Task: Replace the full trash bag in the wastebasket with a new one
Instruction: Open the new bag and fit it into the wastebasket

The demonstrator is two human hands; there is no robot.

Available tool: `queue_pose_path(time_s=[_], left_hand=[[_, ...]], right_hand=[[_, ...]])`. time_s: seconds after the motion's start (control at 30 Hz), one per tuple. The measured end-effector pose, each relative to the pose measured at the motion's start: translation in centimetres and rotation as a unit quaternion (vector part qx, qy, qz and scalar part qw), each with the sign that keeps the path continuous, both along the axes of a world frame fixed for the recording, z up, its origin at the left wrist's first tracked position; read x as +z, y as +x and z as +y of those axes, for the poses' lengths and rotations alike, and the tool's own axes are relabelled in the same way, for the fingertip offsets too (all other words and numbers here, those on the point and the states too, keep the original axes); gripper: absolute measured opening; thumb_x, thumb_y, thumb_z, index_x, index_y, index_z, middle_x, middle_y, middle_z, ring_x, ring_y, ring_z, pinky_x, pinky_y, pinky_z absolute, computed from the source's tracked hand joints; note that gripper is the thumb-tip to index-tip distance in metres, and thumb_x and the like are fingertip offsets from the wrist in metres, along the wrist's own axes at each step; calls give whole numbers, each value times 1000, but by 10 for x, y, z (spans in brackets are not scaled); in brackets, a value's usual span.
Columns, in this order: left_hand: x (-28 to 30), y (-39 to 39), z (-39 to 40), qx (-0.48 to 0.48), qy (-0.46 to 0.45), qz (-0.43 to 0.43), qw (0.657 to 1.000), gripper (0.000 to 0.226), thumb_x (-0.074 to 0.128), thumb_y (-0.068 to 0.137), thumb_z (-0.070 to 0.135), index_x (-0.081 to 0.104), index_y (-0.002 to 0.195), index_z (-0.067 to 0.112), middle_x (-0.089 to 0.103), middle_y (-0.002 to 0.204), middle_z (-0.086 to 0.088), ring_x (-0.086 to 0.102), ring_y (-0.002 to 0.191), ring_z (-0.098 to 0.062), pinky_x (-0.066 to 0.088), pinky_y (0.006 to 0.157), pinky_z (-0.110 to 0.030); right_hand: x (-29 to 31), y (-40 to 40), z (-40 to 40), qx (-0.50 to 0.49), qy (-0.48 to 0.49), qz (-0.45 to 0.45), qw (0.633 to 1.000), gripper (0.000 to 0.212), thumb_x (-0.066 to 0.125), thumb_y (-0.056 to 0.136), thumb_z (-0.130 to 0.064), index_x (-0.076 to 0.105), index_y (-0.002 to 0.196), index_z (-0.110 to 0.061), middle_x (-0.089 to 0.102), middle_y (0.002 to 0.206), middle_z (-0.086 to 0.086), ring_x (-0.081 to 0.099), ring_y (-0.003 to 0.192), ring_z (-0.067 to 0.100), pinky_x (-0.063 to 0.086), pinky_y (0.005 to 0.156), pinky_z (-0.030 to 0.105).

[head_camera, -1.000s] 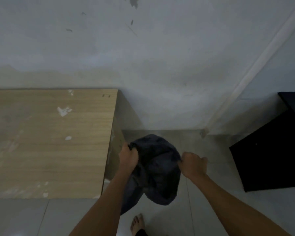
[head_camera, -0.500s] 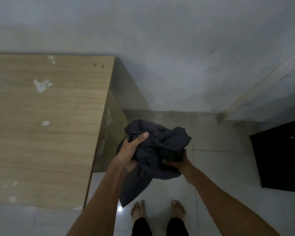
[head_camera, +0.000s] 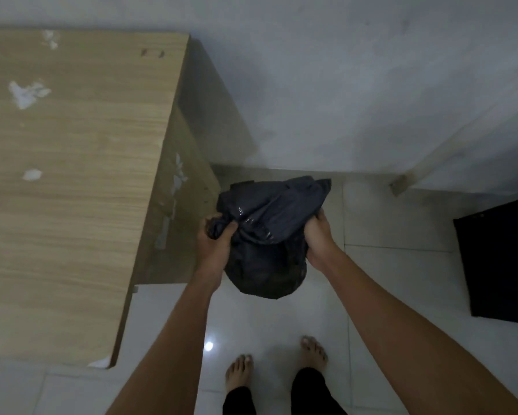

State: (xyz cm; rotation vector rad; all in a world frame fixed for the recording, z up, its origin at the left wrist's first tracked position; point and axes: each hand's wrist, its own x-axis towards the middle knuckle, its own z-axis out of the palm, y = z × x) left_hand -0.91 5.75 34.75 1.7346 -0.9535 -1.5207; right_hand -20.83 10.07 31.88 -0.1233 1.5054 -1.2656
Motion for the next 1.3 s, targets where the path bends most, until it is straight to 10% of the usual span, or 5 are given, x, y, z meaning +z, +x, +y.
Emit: queue_pose_path(time_s=[0.43, 0.8, 1.0, 1.13, 1.3], left_hand=[[-170, 16, 22, -260, 84, -153, 950, 34, 66, 95, 40, 75, 108, 9, 73, 101, -6, 68, 98, -27, 59, 90, -37], [-267, 6, -36, -112, -77, -145, 980, 39, 53, 103, 47, 70, 106, 11, 68, 96, -1, 64, 87, -17, 53, 82, -32], [-332, 10, -50, -149, -161, -230, 948, 55, 55, 102, 47, 66, 80, -2, 67, 76, -11, 65, 72, -25, 53, 65, -33], [-343, 1, -63, -145, -251, -253, 923, 52, 55, 103, 43, 54, 66, 6, 64, 71, -15, 58, 63, -22, 40, 56, -30], [-342, -4, -83, -297, -284, -386, 826, 34, 65, 92, 45, 60, 75, 16, 64, 77, -3, 65, 76, -26, 47, 62, -32]], right_hand=[[-169, 37, 31, 115, 9, 190, 975, 15, 58, 104, -17, 67, 111, -7, 70, 95, 4, 64, 90, 21, 56, 76, 31], [-252, 25, -24, 32, -76, 217, 973, 31, 50, 104, -23, 43, 134, -29, 60, 131, 1, 61, 116, 21, 49, 103, 36], [-316, 9, -22, 196, -63, 515, 832, 12, 58, 95, -7, 62, 105, -2, 69, 100, 18, 66, 90, 35, 57, 77, 44], [-332, -9, -19, 201, -17, 718, 666, 17, 70, 88, -18, 64, 95, -4, 65, 94, 21, 60, 89, 41, 50, 71, 45], [-330, -42, -23, 287, 35, 738, 610, 23, 64, 90, -18, 65, 110, -6, 61, 116, 21, 57, 105, 41, 47, 82, 45]])
